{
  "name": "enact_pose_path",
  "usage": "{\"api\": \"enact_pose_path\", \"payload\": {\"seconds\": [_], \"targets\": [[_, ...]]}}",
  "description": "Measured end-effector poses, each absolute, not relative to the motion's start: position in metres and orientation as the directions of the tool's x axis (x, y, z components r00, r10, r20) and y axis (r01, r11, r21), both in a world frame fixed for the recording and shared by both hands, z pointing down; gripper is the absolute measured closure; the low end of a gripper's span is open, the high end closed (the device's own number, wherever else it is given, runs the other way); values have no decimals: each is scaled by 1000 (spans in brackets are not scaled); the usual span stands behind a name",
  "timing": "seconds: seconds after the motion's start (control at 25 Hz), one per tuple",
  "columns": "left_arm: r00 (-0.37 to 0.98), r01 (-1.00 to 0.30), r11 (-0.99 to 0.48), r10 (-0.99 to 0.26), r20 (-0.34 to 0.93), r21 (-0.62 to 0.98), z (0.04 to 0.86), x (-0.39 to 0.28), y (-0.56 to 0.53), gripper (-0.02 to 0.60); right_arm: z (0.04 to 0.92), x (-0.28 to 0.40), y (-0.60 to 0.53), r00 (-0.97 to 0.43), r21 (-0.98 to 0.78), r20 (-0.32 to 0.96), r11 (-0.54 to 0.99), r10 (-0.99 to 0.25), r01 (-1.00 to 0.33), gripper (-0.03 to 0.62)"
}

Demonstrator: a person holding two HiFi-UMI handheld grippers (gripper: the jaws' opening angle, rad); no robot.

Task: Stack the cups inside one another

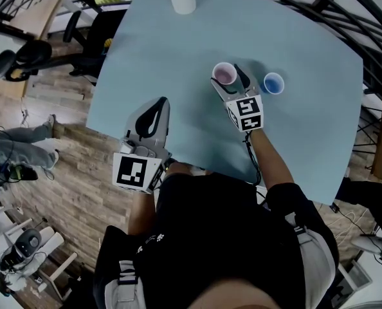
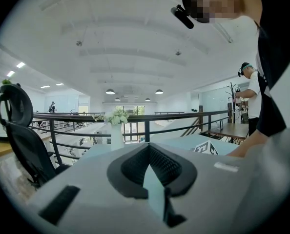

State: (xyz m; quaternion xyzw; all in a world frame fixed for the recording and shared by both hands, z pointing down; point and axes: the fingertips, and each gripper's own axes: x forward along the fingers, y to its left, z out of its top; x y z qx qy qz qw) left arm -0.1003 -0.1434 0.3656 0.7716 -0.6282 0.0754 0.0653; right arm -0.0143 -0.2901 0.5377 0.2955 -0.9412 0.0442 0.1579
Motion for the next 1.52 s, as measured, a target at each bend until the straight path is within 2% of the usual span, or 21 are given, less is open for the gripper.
{"api": "enact_pose_path", "payload": {"seconds": [0.76, 1.04, 1.4, 1.52], "targets": [[189, -981, -195, -960, 206, -9, 366, -98, -133, 589, 530, -15, -287, -792, -16, 273, 821, -546, -571, 227], [198, -978, -206, -959, 203, -18, 363, -100, -129, 589, 532, -13, -286, -781, -4, 290, 815, -553, -579, 227], [238, -970, -245, -953, 186, -14, 362, -99, -133, 589, 497, -1, -280, -769, -6, 204, 785, -606, -620, 229], [259, -964, -265, -951, 171, -14, 359, -97, -136, 589, 479, 11, -277, -748, -18, 152, 755, -646, -655, 296]]}}
